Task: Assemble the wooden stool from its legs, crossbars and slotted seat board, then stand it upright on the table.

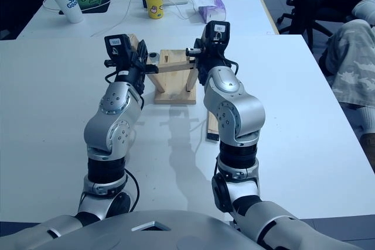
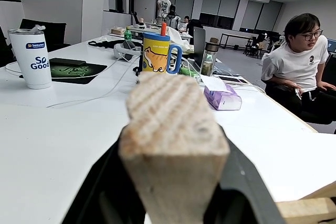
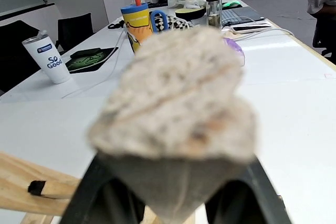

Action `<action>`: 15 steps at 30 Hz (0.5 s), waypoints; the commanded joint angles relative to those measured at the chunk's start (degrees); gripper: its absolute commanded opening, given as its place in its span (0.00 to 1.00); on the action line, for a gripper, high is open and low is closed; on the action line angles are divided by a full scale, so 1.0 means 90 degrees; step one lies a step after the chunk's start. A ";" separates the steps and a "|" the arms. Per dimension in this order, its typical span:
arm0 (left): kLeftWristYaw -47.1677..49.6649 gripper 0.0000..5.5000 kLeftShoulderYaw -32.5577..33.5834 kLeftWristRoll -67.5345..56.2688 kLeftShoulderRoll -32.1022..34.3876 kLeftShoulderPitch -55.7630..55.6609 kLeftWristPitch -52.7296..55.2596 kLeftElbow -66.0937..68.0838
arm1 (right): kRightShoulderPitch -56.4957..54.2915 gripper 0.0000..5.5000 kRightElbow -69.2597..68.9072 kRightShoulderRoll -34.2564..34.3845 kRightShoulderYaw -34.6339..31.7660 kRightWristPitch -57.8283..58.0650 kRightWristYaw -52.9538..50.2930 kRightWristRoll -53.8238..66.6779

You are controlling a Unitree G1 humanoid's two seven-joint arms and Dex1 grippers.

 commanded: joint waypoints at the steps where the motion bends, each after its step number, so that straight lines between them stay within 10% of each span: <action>1: -0.0604 0.19 -0.0694 -0.0303 -0.0501 -0.0021 -0.0056 0.0261 | 0.0708 0.19 0.1483 0.0306 0.0715 0.1192 0.0943 0.0533; 15: -0.0526 0.19 -0.0516 -0.0076 -0.0369 -0.0230 -0.0404 0.0337 | 0.0495 0.37 0.1441 -0.0119 0.1233 0.0443 0.1337 0.0028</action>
